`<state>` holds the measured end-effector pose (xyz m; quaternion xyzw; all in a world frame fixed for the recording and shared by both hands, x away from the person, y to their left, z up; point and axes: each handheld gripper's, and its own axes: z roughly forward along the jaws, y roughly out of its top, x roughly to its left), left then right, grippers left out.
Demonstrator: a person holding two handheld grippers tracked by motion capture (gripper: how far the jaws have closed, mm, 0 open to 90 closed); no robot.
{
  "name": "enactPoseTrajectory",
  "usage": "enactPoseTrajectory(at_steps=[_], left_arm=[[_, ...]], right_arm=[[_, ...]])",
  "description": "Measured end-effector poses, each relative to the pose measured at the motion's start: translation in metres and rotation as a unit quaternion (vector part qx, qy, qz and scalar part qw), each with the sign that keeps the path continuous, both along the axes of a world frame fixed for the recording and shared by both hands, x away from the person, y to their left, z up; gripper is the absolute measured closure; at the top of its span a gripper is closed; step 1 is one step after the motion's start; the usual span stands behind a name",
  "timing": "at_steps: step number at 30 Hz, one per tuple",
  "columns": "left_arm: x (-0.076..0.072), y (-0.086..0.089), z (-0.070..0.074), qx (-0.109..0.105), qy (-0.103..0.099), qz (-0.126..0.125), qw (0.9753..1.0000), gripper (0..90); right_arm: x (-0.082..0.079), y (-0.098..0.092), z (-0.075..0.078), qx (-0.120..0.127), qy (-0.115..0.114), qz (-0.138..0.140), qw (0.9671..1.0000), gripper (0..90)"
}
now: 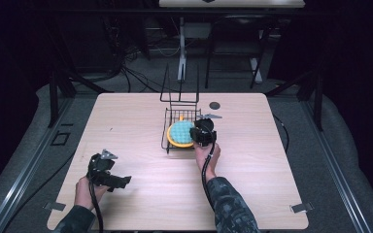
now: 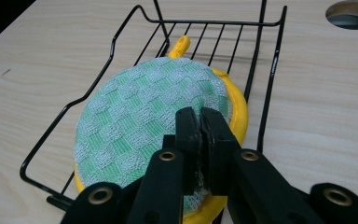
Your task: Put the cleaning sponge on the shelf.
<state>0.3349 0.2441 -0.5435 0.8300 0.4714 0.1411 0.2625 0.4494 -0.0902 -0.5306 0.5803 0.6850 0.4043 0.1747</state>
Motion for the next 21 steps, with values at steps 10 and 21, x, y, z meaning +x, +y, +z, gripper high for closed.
enactPoseTrajectory(at_steps=[10, 21], left_arm=[[-0.0002, -0.0003, -0.0001, -0.002, 0.001, 0.0, 1.0, 0.7], [0.0011, -0.0011, 0.0001, 0.0, 0.004, -0.003, 1.0, 0.7]], right_arm=[[0.0002, 0.0018, -0.001, 0.012, -0.003, -0.012, 0.9999, 82.8], [-0.0027, 0.0005, 0.0006, 0.009, 0.004, 0.006, 0.9999, 73.6]])
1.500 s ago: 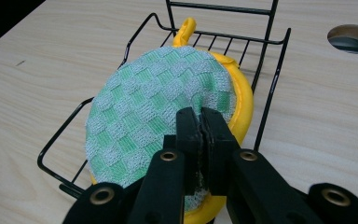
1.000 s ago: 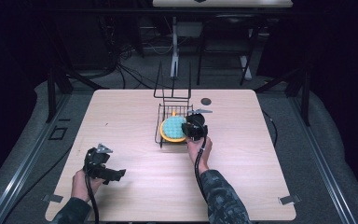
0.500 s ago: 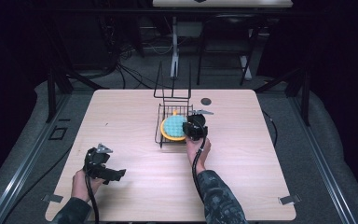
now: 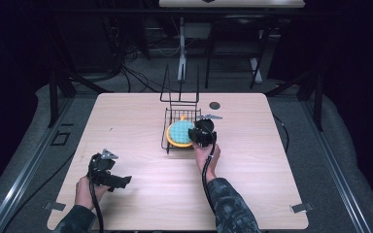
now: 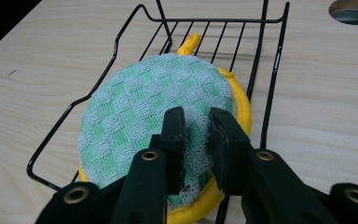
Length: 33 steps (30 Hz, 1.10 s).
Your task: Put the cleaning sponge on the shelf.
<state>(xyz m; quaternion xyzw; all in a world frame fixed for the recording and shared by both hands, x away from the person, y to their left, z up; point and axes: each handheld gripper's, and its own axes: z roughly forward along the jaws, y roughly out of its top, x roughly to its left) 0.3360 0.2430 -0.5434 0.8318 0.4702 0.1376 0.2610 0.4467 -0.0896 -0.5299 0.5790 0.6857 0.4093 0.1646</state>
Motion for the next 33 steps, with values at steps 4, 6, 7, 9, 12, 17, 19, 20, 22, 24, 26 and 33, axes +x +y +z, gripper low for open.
enactPoseTrajectory(at_steps=[4, 6, 7, 9, 12, 17, 19, 20, 22, 24, 26, 33], left_arm=[[0.0, 0.0, 0.0, -0.002, 0.0, 0.002, 1.0, 0.7], [0.0, 0.001, 0.0, -0.001, -0.001, 0.001, 1.0, 0.7], [0.0, 0.001, 0.0, -0.001, 0.0, 0.003, 1.0, 0.7], [-0.001, 0.002, 0.0, 0.0, -0.003, 0.004, 1.0, 0.7], [-0.001, 0.001, 0.0, -0.003, -0.005, 0.005, 1.0, 0.7], [-0.001, 0.0, 0.0, -0.001, -0.002, 0.002, 1.0, 0.7], [-0.001, 0.0, 0.0, -0.003, -0.002, 0.003, 1.0, 0.7], [-0.001, 0.0, 0.0, -0.002, 0.0, 0.002, 1.0, 0.7], [-0.002, 0.001, 0.0, -0.004, -0.002, 0.003, 1.0, 0.7], [-0.002, 0.001, 0.001, -0.003, -0.002, 0.002, 1.0, 0.7], [-0.002, 0.001, 0.001, -0.003, -0.002, 0.002, 1.0, 0.7], [-0.001, 0.0, 0.001, 0.0, -0.003, 0.001, 1.0, 0.7]], right_arm=[[-0.002, -0.002, 0.001, 0.001, -0.002, 0.016, 0.9999, 65.6], [-0.003, -0.002, 0.004, -0.003, -0.002, 0.026, 0.9997, 59.1], [-0.003, -0.002, 0.004, -0.003, -0.002, 0.026, 0.9997, 59.1], [-0.005, -0.001, 0.007, -0.007, -0.002, 0.027, 0.9996, 49.1], [-0.006, 0.0, 0.008, -0.01, -0.003, 0.03, 0.9995, 42.6], [-0.008, -0.002, 0.011, -0.018, 0.013, 0.045, 0.9988, 28.0], [-0.01, -0.005, 0.013, -0.019, 0.013, 0.052, 0.9984, 23.9], [-0.013, -0.007, 0.016, -0.019, 0.014, 0.062, 0.9978, 20.6], [-0.016, -0.008, 0.019, -0.025, 0.015, 0.073, 0.9969, 18.2], [-0.019, -0.01, 0.023, -0.026, 0.012, 0.084, 0.9961, 15.9], [-0.021, -0.011, 0.025, -0.026, 0.011, 0.088, 0.9957, 15.5], [-0.035, -0.023, 0.039, -0.025, 0.004, 0.121, 0.9924, 11.5]])
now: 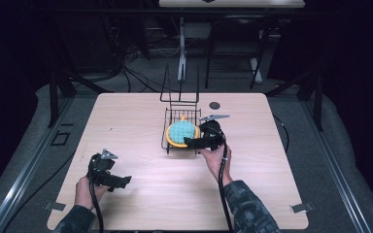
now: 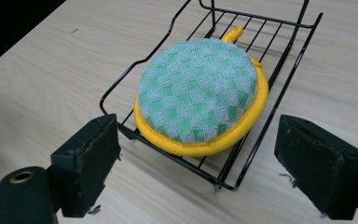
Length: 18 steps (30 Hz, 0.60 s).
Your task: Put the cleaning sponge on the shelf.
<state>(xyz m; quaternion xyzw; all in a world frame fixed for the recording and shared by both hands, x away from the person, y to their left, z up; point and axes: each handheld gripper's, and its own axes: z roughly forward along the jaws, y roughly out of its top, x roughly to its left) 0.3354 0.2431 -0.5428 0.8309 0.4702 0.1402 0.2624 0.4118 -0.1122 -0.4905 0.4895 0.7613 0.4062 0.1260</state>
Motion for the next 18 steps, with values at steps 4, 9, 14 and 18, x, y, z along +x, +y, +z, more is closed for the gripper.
enactPoseTrajectory(at_steps=[4, 9, 14, 18], left_arm=[[0.0, -0.001, 0.0, 0.002, -0.001, 0.001, 1.0, 0.6], [0.0, -0.001, 0.0, 0.001, 0.002, -0.001, 1.0, 0.6], [0.0, 0.0, 0.0, -0.001, 0.002, 0.001, 1.0, 0.7], [0.0, -0.001, 0.0, -0.001, 0.002, 0.0, 1.0, 0.6]], right_arm=[[-0.01, -0.007, 0.008, -0.009, 0.0, 0.014, 0.9999, 8.1], [-0.025, -0.018, 0.018, -0.024, -0.001, 0.029, 0.9993, 5.5], [-0.039, -0.031, 0.025, -0.035, 0.002, 0.036, 0.9987, 3.6], [-0.051, -0.042, 0.029, -0.048, 0.0, 0.044, 0.9979, 1.8]])
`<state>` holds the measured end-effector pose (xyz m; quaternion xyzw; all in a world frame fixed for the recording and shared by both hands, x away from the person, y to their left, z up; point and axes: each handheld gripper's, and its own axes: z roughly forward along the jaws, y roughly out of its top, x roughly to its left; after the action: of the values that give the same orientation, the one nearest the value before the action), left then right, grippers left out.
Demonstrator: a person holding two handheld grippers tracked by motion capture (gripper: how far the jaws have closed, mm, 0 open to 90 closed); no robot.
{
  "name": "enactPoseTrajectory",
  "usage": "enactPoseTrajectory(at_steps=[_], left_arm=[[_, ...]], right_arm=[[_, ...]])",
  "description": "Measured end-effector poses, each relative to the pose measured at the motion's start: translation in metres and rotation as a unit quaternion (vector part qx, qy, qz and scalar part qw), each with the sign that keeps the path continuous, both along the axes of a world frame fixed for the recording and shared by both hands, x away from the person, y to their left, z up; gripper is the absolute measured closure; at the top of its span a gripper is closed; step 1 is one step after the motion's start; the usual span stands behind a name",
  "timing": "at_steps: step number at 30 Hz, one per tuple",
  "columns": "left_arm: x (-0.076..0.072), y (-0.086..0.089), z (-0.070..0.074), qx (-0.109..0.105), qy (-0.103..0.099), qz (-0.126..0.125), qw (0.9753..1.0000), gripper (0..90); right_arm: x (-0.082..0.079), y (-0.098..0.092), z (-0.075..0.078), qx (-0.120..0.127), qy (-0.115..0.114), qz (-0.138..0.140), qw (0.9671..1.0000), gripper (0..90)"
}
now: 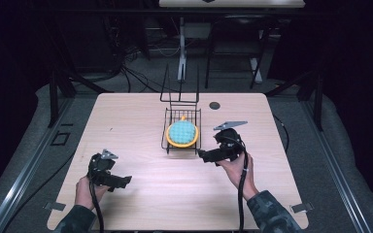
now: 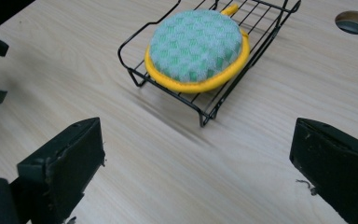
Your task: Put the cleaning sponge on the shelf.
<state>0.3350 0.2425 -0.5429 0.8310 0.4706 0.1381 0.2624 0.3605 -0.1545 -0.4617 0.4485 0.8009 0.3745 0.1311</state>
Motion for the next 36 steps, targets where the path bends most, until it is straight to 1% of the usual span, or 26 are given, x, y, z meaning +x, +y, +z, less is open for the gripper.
enactPoseTrajectory(at_steps=[1, 2, 4, 5, 6, 8, 9, 10, 12, 13, 14, 15, 18, 20, 21, 22, 23, 25, 26, 27, 28, 29, 31, 33, 34, 36], left_arm=[[0.0, 0.0, 0.0, 0.001, 0.0, -0.001, 1.0, 0.6], [0.0, 0.0, 0.0, 0.0, -0.002, -0.001, 1.0, 0.6], [-0.001, 0.0, 0.001, -0.001, -0.001, 0.001, 1.0, 0.6], [-0.001, 0.0, 0.0, -0.001, -0.002, 0.002, 1.0, 0.6], [0.0, 0.001, 0.0, -0.002, -0.001, 0.001, 1.0, 0.6], [0.0, 0.0, 0.0, -0.001, -0.001, 0.0, 1.0, 0.6], [0.0, 0.0, 0.0, 0.0, 0.0, -0.001, 1.0, 0.6], [0.0, 0.0, 0.0, 0.001, 0.0, -0.001, 1.0, 0.6], [0.0, 0.0, 0.0, 0.001, 0.0, -0.001, 1.0, 0.5], [0.0, 0.0, 0.0, 0.0, -0.001, 0.0, 1.0, 0.5], [0.0, 0.0, 0.0, 0.0, 0.002, 0.001, 1.0, 0.5], [0.0, 0.0, -0.001, 0.001, -0.001, 0.002, 1.0, 0.5], [0.0, -0.001, -0.002, 0.003, 0.001, 0.002, 1.0, 0.4], [0.0, -0.001, -0.002, 0.003, 0.001, 0.001, 1.0, 0.4], [0.0, -0.001, -0.002, 0.004, 0.001, -0.001, 1.0, 0.4], [0.0, -0.001, -0.002, 0.004, 0.001, -0.001, 1.0, 0.4], [0.0, -0.001, -0.002, 0.004, 0.002, -0.002, 1.0, 0.4], [0.0, -0.002, -0.002, 0.005, 0.005, -0.005, 1.0, 0.4], [0.0, -0.002, -0.002, 0.005, 0.005, -0.005, 1.0, 0.3], [0.0, -0.003, -0.003, 0.005, 0.003, -0.005, 1.0, 0.3], [0.001, -0.004, -0.003, 0.005, 0.006, -0.007, 0.9999, 0.4], [0.001, -0.004, -0.003, 0.005, 0.006, -0.007, 0.9999, 0.3], [0.001, -0.004, -0.003, 0.008, 0.009, -0.009, 0.9999, 0.3], [0.001, -0.005, -0.003, 0.01, 0.007, -0.008, 0.9999, 0.3], [0.001, -0.005, -0.003, 0.008, 0.007, -0.007, 0.9999, 0.3], [0.0, -0.004, -0.003, 0.008, 0.008, -0.006, 0.9999, 0.3]], right_arm=[[-0.003, -0.002, 0.0, -0.002, -0.003, 0.0, 1.0, 1.6], [-0.01, -0.008, 0.001, -0.008, -0.003, 0.002, 1.0, 1.5], [-0.014, -0.011, 0.001, -0.009, -0.002, 0.002, 1.0, 1.5], [-0.022, -0.017, 0.0, -0.017, -0.002, 0.001, 0.9999, 1.2], [-0.022, -0.017, 0.0, -0.017, -0.002, 0.001, 0.9999, 1.2], [-0.029, -0.023, -0.001, -0.02, 0.0, 0.0, 0.9998, 1.3], [-0.036, -0.029, -0.004, -0.026, 0.0, 0.0, 0.9997, 1.2], [-0.036, -0.029, -0.004, -0.026, 0.0, 0.0, 0.9997, 1.2], [-0.043, -0.035, -0.007, -0.03, 0.002, -0.004, 0.9995, 1.1], [-0.05, -0.043, -0.012, -0.031, 0.004, -0.009, 0.9995, 1.1], [-0.05, -0.043, -0.012, -0.031, 0.004, -0.009, 0.9995, 1.1], [-0.054, -0.047, -0.015, -0.031, 0.004, -0.011, 0.9995, 1.1], [-0.062, -0.06, -0.025, -0.031, 0.013, -0.02, 0.9992, 1.0], [-0.068, -0.068, -0.03, -0.029, 0.021, -0.03, 0.9989, 1.0], [-0.072, -0.078, -0.034, -0.028, 0.022, -0.041, 0.9985, 1.2], [-0.072, -0.078, -0.034, -0.028, 0.022, -0.041, 0.9985, 1.2], [-0.077, -0.086, -0.039, -0.022, 0.03, -0.051, 0.998, 1.3], [-0.08, -0.092, -0.044, -0.027, 0.032, -0.059, 0.9974, 1.5], [-0.08, -0.092, -0.044, -0.027, 0.032, -0.059, 0.9974, 1.5], [-0.081, -0.098, -0.049, -0.032, 0.037, -0.065, 0.9967, 1.7], [-0.08, -0.1, -0.05, -0.035, 0.044, -0.064, 0.9963, 1.8], [-0.08, -0.1, -0.05, -0.035, 0.044, -0.064, 0.9963, 1.8], [-0.077, -0.102, -0.053, -0.047, 0.044, -0.063, 0.9959, 1.8], [-0.075, -0.103, -0.055, -0.056, 0.048, -0.062, 0.9954, 2.0], [-0.074, -0.102, -0.056, -0.055, 0.052, -0.063, 0.9952, 2.1], [-0.072, -0.102, -0.057, -0.065, 0.054, -0.059, 0.9946, 2.0]])
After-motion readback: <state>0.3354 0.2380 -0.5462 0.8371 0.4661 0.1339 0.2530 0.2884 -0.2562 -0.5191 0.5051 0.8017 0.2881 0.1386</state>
